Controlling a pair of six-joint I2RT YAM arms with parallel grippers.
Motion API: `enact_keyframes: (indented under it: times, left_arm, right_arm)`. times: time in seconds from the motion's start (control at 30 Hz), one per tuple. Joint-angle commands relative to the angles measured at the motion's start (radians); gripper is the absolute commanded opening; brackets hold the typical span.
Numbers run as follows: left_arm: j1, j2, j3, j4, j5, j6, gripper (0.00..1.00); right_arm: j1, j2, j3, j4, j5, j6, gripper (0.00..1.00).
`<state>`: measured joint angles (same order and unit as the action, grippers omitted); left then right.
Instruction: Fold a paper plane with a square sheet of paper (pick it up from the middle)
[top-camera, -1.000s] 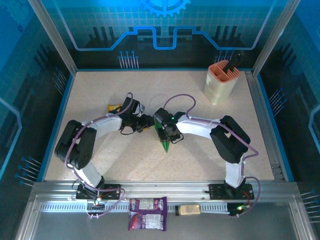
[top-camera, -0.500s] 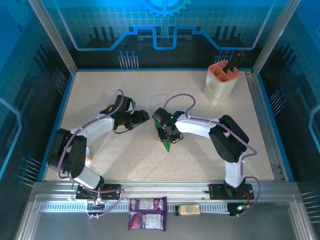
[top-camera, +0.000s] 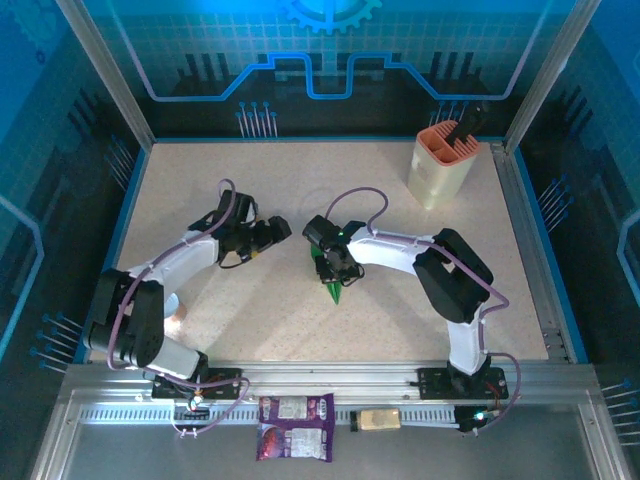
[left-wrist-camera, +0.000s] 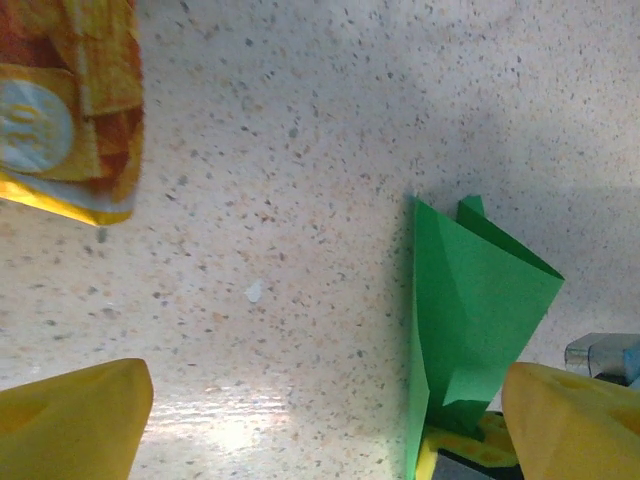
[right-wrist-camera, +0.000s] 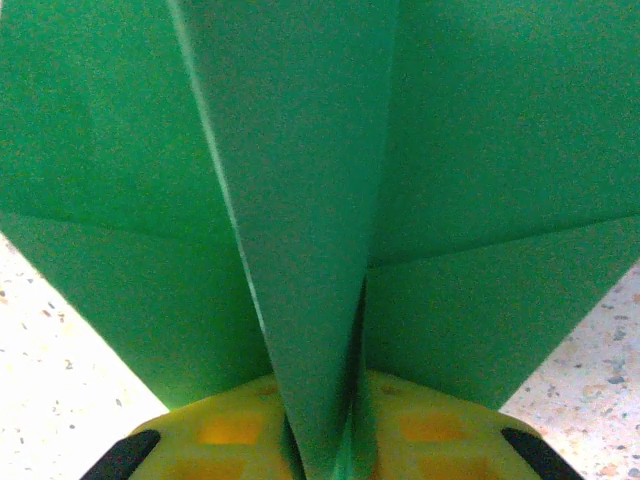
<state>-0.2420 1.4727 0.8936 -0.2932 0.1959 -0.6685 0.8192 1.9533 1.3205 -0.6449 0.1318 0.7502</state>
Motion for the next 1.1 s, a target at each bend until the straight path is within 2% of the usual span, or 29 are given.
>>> enact_keyframes:
  times: [0.0, 0.1, 0.37, 0.63, 1.07]
  left_arm:
    - [0.032, -0.053, -0.009, -0.05, -0.036, 0.04, 0.95]
    - [0.053, -0.075, -0.008, -0.065, -0.047, 0.053, 0.97]
    - [0.092, -0.113, -0.016, -0.093, -0.065, 0.076, 1.0]
    - [0.118, -0.141, -0.032, -0.103, -0.061, 0.089, 1.0]
    - [0.122, -0.122, -0.061, -0.086, -0.02, 0.071, 1.0]
  right_arm:
    - [0.014, 0.024, 0.025, -0.041, 0.018, 0.018, 0.24]
    - [0.014, 0.027, 0.03, -0.043, 0.018, 0.018, 0.23]
    - [0.005, -0.009, 0.041, -0.055, 0.056, 0.008, 0.13]
    - [-0.089, -0.032, 0.111, -0.036, 0.057, -0.086, 0.11]
    - [-0.28, 0.194, 0.412, -0.068, -0.013, -0.272, 0.11]
